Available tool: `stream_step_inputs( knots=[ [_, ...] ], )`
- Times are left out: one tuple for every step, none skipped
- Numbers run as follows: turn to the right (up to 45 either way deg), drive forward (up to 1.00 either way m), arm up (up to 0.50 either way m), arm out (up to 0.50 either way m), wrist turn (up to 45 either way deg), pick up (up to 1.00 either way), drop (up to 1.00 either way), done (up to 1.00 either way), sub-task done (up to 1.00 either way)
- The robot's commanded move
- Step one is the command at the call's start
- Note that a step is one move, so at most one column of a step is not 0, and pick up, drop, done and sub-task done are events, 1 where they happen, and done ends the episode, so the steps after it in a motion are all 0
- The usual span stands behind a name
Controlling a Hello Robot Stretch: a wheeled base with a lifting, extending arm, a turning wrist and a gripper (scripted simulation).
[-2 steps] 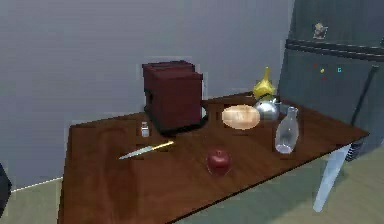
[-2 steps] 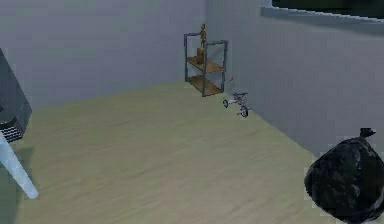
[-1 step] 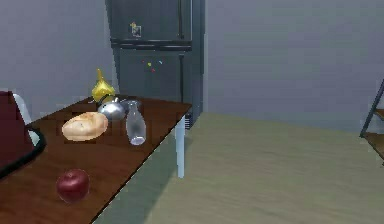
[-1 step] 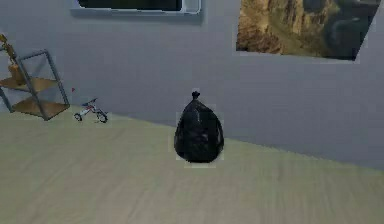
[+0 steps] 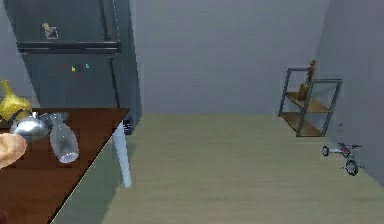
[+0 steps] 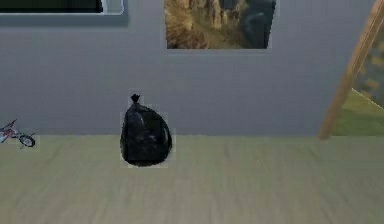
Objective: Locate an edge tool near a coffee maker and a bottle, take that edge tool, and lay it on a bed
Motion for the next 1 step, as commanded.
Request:
stream_step_inputs(
  knots=[
    [0.0,0.3,0.0,0.0,0.0,0.0,0.0,0.0,0.0]
  ],
)
